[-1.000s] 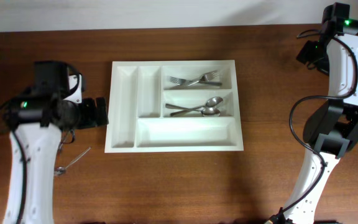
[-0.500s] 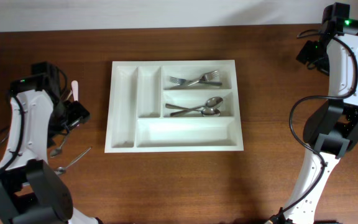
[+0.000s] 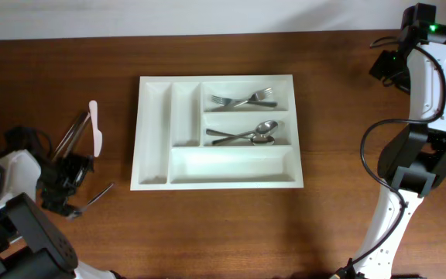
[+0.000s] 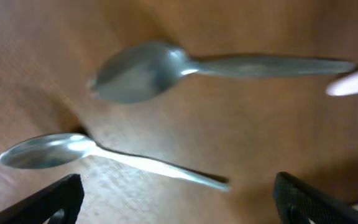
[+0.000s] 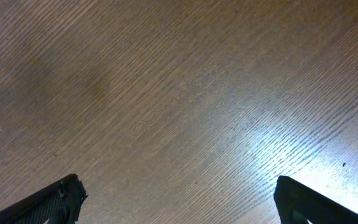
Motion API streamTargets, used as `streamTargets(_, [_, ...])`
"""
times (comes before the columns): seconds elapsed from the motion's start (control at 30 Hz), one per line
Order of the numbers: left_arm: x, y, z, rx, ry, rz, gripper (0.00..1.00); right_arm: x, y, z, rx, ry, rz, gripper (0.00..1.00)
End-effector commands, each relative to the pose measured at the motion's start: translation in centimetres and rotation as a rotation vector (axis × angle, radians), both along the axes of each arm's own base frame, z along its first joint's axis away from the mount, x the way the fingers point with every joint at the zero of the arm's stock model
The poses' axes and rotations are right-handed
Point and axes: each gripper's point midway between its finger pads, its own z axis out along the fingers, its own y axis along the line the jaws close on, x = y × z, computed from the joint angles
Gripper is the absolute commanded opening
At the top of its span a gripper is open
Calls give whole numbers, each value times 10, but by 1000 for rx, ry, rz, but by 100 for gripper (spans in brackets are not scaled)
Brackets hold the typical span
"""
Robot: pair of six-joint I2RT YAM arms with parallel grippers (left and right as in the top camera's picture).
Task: Pack container
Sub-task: 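Move the left gripper down over the silver spoons left of the tray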
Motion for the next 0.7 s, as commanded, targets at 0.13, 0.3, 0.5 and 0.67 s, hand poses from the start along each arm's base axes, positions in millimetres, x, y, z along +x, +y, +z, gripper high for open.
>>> streamTargets(0.13, [-3, 15, -6, -36, -74, 26, 100, 3, 0, 33, -21, -70, 1, 99])
streamTargets(0.3, [7, 26, -5, -13, -137, 1, 100, 3, 0, 33, -21, -70, 1, 99])
streamTargets(0.5, [17, 34, -9, 31, -192, -30, 93, 3, 0, 33, -21, -70, 1, 99])
streamTargets(0.67, [18, 35, -16, 47, -212, -30, 71, 3, 0, 33, -21, -70, 1, 99])
